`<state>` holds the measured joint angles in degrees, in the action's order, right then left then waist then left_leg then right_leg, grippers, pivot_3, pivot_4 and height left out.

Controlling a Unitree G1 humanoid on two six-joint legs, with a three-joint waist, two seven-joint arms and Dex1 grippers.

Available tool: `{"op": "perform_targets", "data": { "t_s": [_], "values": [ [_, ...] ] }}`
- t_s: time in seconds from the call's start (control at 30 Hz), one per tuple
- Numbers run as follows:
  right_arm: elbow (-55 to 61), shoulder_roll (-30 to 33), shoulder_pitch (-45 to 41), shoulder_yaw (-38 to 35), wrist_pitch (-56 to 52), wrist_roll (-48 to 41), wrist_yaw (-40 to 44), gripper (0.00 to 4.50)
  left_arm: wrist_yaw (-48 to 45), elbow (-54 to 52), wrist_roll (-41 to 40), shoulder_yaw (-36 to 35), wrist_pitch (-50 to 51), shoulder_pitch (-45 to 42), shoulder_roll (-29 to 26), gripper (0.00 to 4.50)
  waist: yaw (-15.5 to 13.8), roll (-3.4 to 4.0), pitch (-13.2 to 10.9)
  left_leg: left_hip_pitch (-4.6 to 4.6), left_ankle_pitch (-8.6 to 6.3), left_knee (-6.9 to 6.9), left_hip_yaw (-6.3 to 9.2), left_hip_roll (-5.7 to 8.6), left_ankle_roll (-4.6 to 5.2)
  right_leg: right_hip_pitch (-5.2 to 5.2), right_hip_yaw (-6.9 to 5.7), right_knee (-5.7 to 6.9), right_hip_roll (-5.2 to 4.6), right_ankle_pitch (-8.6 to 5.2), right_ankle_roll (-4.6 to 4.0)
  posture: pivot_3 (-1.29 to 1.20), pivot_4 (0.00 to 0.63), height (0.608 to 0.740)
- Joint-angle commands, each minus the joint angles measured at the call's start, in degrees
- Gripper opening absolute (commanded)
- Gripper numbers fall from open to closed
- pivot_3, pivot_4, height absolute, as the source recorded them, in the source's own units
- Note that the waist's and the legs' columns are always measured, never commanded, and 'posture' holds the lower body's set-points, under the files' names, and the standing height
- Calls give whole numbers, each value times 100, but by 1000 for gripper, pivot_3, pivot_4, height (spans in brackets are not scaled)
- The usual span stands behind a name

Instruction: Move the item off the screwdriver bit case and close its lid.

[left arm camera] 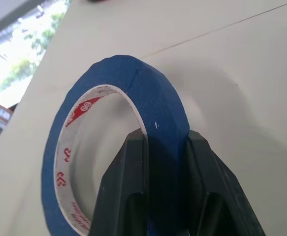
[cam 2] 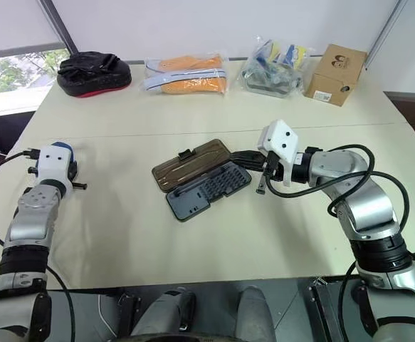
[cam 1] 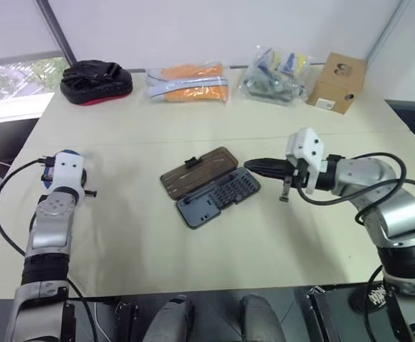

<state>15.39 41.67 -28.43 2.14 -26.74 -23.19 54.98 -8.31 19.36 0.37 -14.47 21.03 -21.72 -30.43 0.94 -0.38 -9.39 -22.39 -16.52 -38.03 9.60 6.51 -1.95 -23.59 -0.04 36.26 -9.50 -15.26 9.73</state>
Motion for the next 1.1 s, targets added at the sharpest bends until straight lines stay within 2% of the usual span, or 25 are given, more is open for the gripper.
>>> {"op": "perform_targets", "data": {
  "t_s": [0.03, 0.13, 0.17, 0.3, 0.57, 0.67, 0.87, 1.03, 1.1],
  "values": [
    [91, -2, -108, -54, 101, 0, 31, 0, 42, -34, -109, -185, 245, 102, -26, 2788, -10, 4, 2, 0, 0, 1, 1, -1, 0, -1, 0, 1, 0, 0, 0, 0, 150, 740],
    [124, -8, -65, -73, 74, -1, 23, 0, 52, -99, -165, -219, 294, 96, -25, 4332, -21, 5, 4, 0, 0, 0, 0, 0, 0, 1, 0, 1, -1, 0, 0, 0, 150, 740],
    [137, -16, -48, -82, 58, -5, 10, 0, 41, -128, -172, -219, 283, 91, -27, 4428, -27, 5, 4, 0, 0, -1, 0, 0, 0, 2, 0, 0, -1, 0, 0, 0, 150, 740],
    [160, -57, -7, -132, 3, -44, -58, 0, 45, -443, -190, -170, 275, 65, -21, 4428, -31, 4, 5, 0, 0, -3, 0, 2, 0, 4, 0, 0, -3, 0, 0, 0, 150, 740],
    [-82, -192, -134, -201, -3, -75, -160, 0, -187, -1935, -602, -43, 788, -458, 187, 4428, -34, -6, 1, -3, 0, -7, 2, 2, 0, 4, 0, 0, -2, 0, 0, 0, 150, 740],
    [-407, -334, -334, -89, 50, 15, -164, 0, -710, -2495, -930, 324, 1178, -672, 243, 4428, -22, -5, 2, -3, 0, -7, -1, 1, 0, 4, 0, -1, -3, 0, 0, 0, 150, 740],
    [-1404, -772, -994, 165, 13, 311, -366, 0, -1679, -3057, -1616, 885, 1805, -573, 324, 4428, 30, -3, 2, -2, 0, -1, -2, -2, 0, -1, 0, 0, 0, 0, -1, 0, 150, 740],
    [-2272, -1103, -1498, 490, 8, 685, -439, 0, -2312, -3198, -1809, 1204, 1963, -308, 76, 4428, 19, -3, 2, -3, 0, 1, -1, -1, -1, -2, 1, 0, 1, 0, -1, 0, 150, 740],
    [-2571, -1224, -1662, 566, 8, 787, -439, 590, -2404, -3202, -1857, 1191, 1990, -259, 19, 4500, 19, -2, 2, -3, 0, 2, -1, -1, -1, -3, 1, -1, 0, 0, -1, 0, 150, 740]
  ]
}}
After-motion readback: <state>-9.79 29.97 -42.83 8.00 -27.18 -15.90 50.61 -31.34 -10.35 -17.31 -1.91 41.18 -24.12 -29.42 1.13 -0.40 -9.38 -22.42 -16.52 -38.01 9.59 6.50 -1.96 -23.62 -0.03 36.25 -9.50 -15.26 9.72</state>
